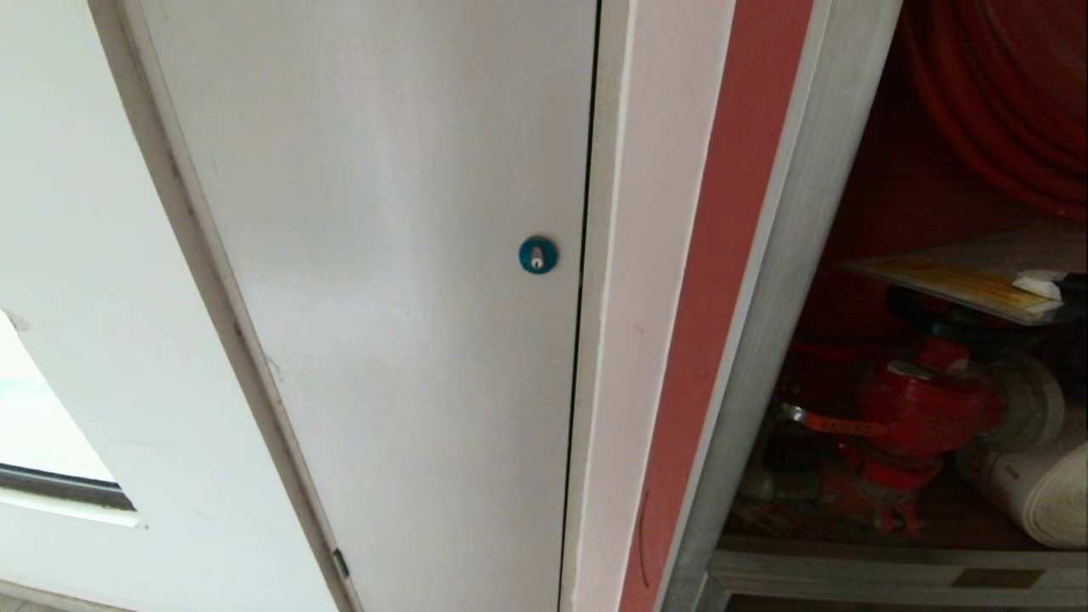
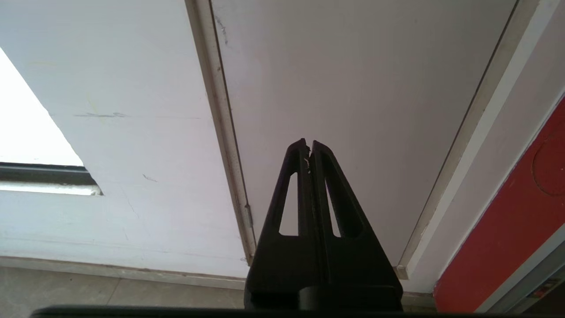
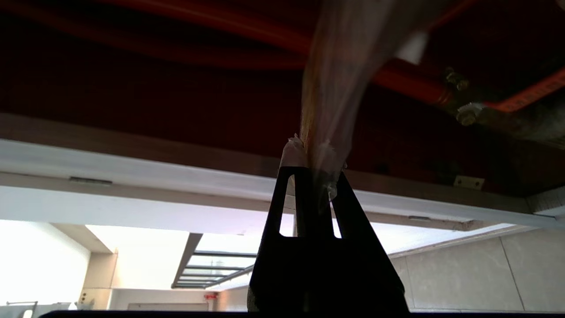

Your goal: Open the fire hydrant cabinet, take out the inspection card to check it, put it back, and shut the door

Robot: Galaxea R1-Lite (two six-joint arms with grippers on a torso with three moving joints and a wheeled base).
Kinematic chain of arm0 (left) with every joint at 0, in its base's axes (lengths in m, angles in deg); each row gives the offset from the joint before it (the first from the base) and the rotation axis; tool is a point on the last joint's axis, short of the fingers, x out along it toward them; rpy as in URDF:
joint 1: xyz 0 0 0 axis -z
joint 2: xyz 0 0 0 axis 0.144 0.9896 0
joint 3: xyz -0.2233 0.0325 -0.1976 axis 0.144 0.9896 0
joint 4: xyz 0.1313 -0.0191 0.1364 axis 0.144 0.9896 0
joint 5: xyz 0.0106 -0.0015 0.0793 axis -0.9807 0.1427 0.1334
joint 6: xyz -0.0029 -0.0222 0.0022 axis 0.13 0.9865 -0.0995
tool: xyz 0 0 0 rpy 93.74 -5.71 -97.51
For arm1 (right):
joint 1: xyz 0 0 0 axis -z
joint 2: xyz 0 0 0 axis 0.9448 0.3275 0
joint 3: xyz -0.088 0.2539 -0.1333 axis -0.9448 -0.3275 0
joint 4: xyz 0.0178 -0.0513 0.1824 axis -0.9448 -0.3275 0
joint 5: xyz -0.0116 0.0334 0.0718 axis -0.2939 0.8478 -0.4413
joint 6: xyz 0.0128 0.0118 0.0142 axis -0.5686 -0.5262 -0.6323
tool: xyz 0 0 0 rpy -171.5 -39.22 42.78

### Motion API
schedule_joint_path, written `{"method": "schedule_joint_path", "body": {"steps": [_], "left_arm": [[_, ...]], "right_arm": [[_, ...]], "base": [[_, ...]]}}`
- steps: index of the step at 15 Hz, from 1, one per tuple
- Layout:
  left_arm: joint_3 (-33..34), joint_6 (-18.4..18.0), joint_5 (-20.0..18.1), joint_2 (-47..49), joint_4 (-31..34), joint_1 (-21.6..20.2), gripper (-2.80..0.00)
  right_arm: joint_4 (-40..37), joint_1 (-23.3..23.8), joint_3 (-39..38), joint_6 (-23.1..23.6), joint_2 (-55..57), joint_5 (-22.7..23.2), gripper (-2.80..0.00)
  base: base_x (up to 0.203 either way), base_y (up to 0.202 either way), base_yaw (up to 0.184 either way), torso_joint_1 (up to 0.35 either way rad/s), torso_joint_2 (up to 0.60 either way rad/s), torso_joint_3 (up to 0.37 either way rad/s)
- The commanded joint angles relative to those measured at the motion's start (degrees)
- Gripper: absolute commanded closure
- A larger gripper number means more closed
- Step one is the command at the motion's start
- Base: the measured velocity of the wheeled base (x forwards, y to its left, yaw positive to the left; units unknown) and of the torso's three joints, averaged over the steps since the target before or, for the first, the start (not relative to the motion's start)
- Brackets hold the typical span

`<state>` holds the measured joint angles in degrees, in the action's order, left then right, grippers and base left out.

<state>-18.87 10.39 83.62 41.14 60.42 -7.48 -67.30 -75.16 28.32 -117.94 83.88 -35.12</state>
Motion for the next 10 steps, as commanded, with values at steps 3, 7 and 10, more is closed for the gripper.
{"method": "schedule_joint_path", "body": {"steps": [3,7,10], "left_arm": [[0.01,-0.01,0.01,0.07,0.0,0.0,0.0],[0.01,-0.01,0.01,-0.01,0.0,0.0,0.0],[0.01,-0.01,0.01,0.07,0.0,0.0,0.0]], "right_arm": [[1.48,1.16,-0.06,-0.38,2.91,0.11,0.0],[1.87,1.86,0.1,-0.38,5.22,-0.41,0.0],[4.37,2.01,0.2,-0.38,8.74,-2.2,0.0]], "base": [[0.0,0.0,0.0,0.0,0.0,0.0],[0.0,0.0,0.0,0.0,0.0,0.0],[0.0,0.0,0.0,0.0,0.0,0.0]]}}
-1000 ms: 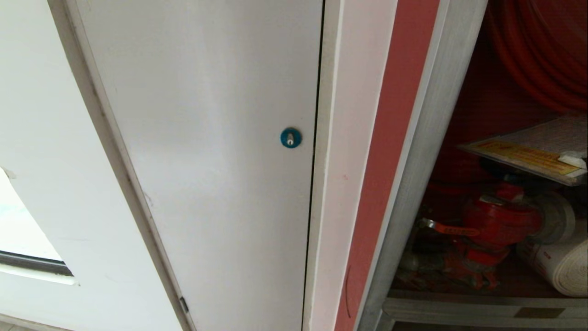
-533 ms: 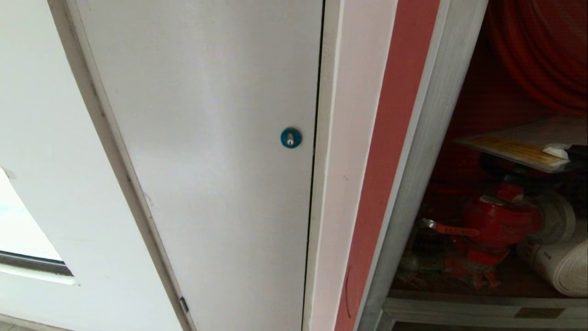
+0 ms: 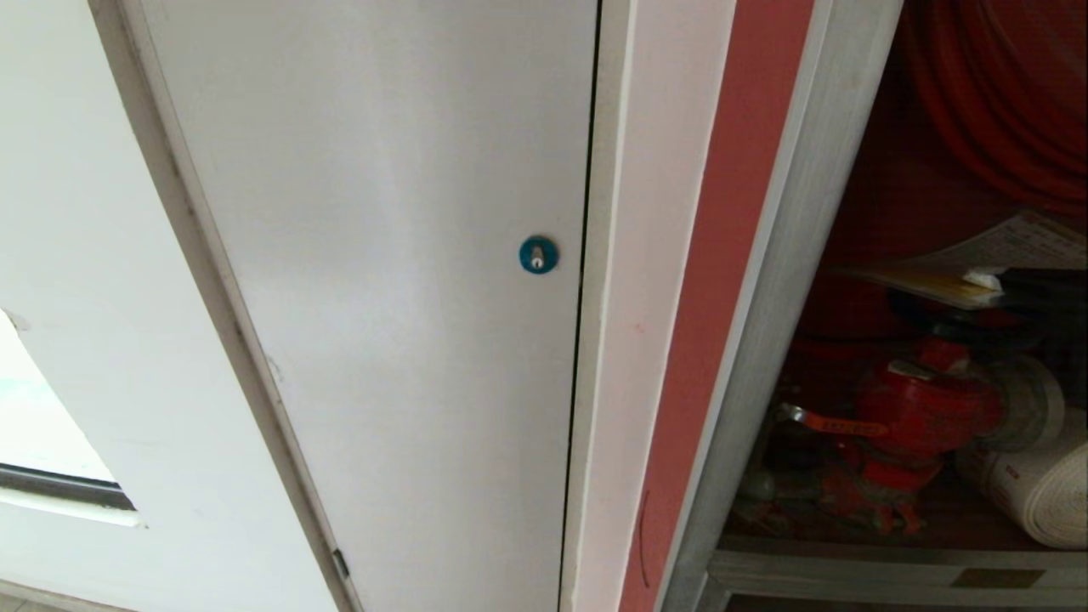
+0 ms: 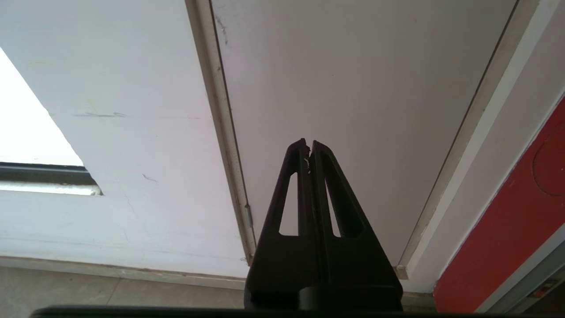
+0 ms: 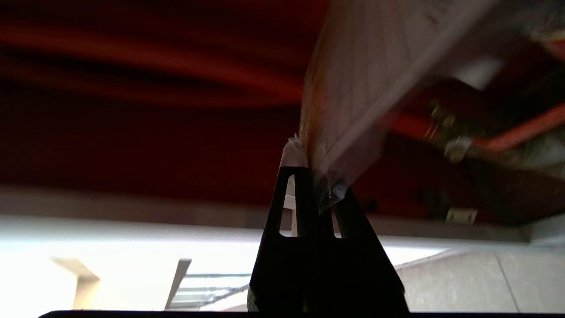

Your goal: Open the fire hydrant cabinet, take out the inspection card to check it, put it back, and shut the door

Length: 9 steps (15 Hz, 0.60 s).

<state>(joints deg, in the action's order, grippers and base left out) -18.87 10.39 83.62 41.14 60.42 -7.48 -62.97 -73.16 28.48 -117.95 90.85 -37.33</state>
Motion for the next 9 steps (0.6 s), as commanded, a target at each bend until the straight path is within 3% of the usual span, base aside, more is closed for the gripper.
{"method": "schedule_joint_path", "body": {"steps": [1,9], "left_arm": [[0.01,-0.01,0.01,0.05,0.0,0.0,0.0],[0.01,-0.01,0.01,0.05,0.0,0.0,0.0]], "right_arm": [[0.17,-0.01,0.06,-0.37,2.3,-0.14,0.0],[1.4,-0.57,0.06,-0.99,5.67,0.55,0.0]], "base": [[0.0,0.0,0.0,0.0,0.0,0.0],[0.0,0.0,0.0,0.0,0.0,0.0]]}}
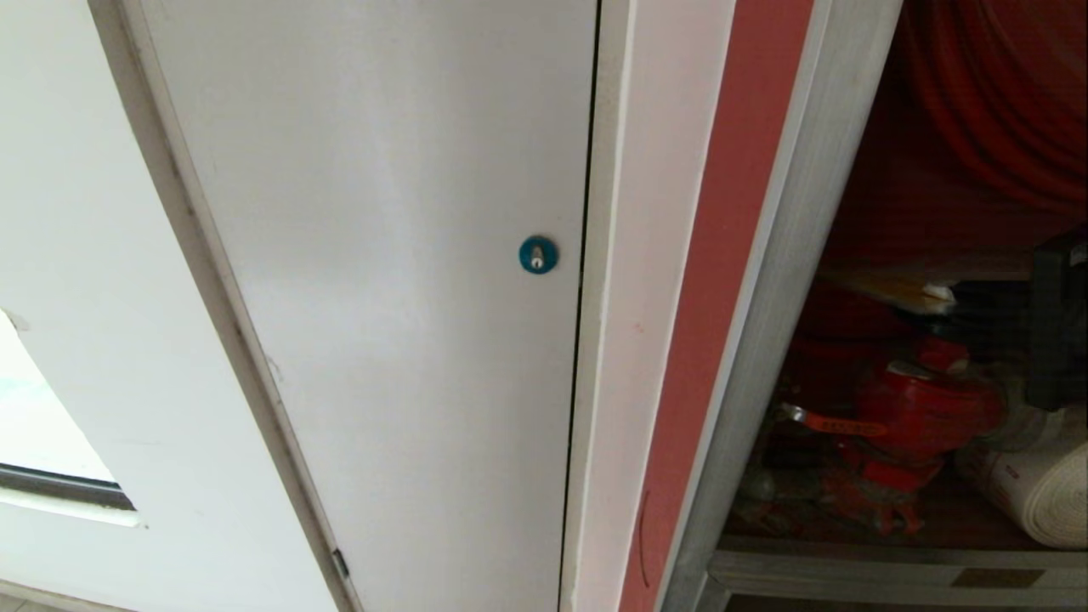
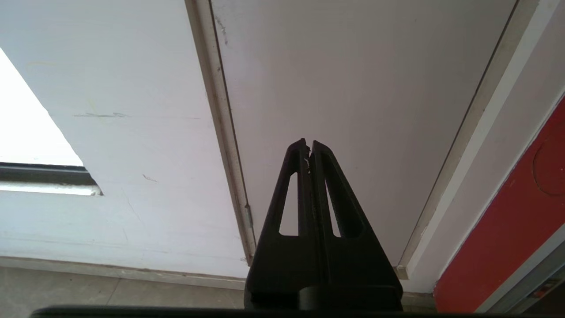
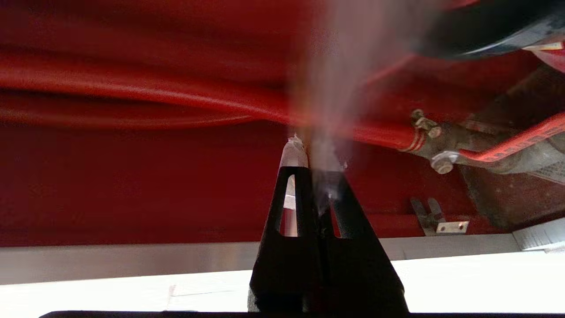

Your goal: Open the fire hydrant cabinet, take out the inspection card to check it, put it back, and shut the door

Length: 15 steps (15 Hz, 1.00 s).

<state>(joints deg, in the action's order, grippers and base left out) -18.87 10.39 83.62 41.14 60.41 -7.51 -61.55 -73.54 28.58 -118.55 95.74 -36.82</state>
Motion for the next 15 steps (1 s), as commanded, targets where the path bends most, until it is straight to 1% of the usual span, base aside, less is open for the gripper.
{"method": "schedule_joint_path", "body": {"steps": [1,3,4,15], "left_arm": [[0.01,-0.01,0.01,0.07,0.01,0.02,0.0],[0.01,-0.01,0.01,0.07,0.01,0.02,0.0],[0.01,-0.01,0.01,0.03,0.01,0.02,0.0],[0.01,-0.01,0.01,0.01,0.01,0.02,0.0]], "right_arm": [[-0.07,-0.49,-0.12,-0.42,0.84,0.32,0.0],[-0.16,-0.87,-0.19,-2.39,0.09,3.31,0.0],[-0.19,-0.86,-0.31,-2.5,-0.26,4.01,0.0],[-0.1,-0.74,-0.39,-2.77,0.43,3.83,0.0]], "base": [[0.0,0.0,0.0,0.0,0.0,0.0],[0.0,0.0,0.0,0.0,0.0,0.0],[0.0,0.0,0.0,0.0,0.0,0.0],[0.0,0.0,0.0,0.0,0.0,0.0]]}}
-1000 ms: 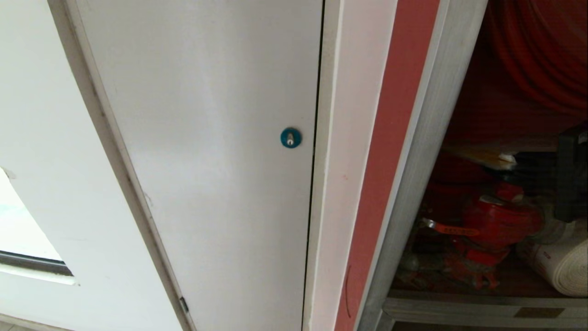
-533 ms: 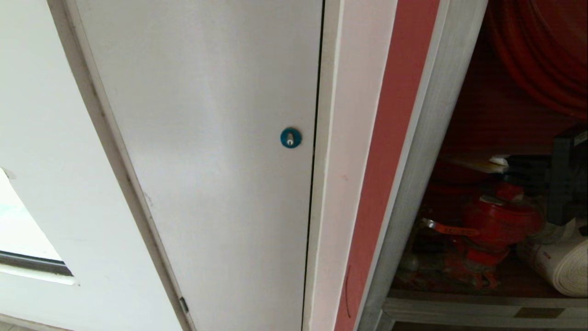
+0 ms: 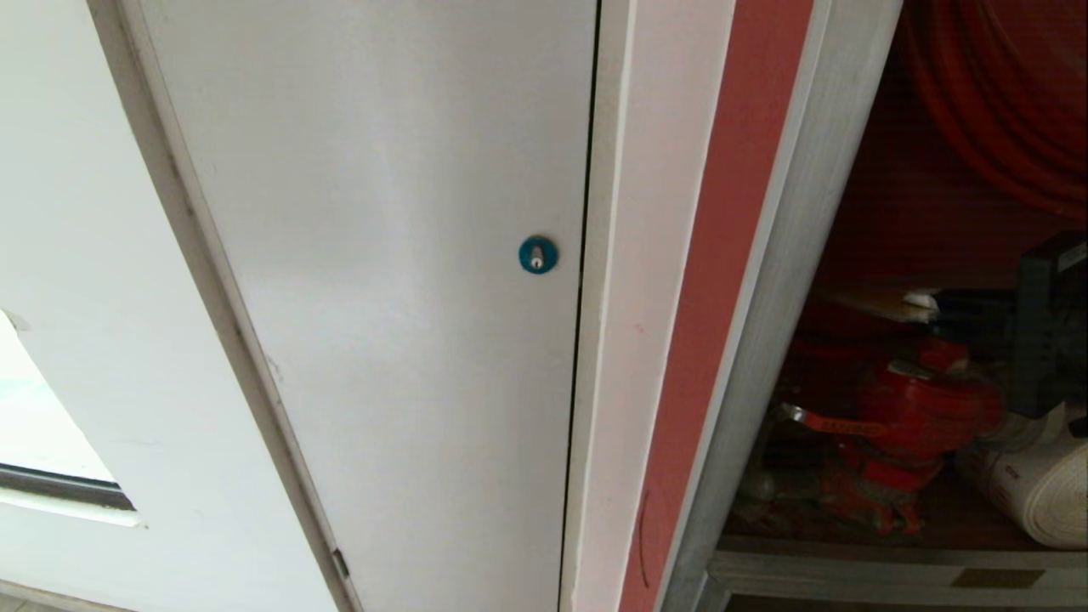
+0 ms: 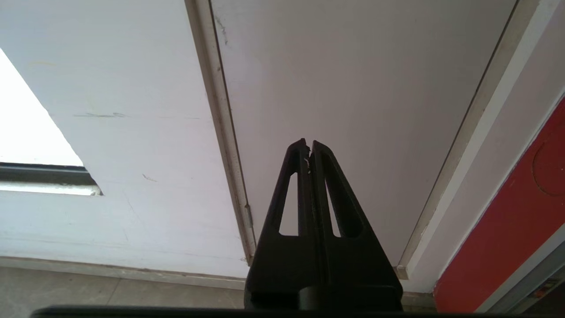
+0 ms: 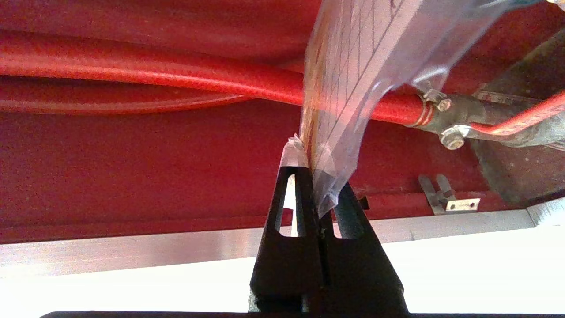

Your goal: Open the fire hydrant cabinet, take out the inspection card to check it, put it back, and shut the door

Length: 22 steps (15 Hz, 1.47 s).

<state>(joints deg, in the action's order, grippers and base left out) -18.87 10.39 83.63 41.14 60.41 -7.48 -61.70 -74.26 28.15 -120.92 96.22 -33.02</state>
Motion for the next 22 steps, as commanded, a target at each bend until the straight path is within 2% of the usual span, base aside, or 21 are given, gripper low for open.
{"method": "schedule_joint_path", "body": {"steps": [1,14,19,22], "left_arm": [[0.01,-0.01,-0.01,0.05,0.02,0.0,0.0],[0.01,-0.01,-0.01,0.01,0.02,0.0,0.0],[0.01,-0.01,-0.01,0.07,0.02,0.0,0.0],[0.01,-0.01,-0.01,0.06,0.02,0.0,0.0]], "right_arm": [[0.05,0.12,0.03,-0.39,-0.05,0.04,-2.8],[-0.31,0.3,-1.11,-0.12,0.74,1.09,-2.8],[-0.48,0.3,-2.49,0.06,-2.38,4.1,-2.8],[-4.0,0.3,-3.34,1.07,-5.38,5.58,-2.8]], "base": [[0.0,0.0,0.0,0.0,0.0,0.0],[0.0,0.0,0.0,0.0,0.0,0.0],[0.0,0.0,0.0,0.0,0.0,0.0],[0.0,0.0,0.0,0.0,0.0,0.0]]}}
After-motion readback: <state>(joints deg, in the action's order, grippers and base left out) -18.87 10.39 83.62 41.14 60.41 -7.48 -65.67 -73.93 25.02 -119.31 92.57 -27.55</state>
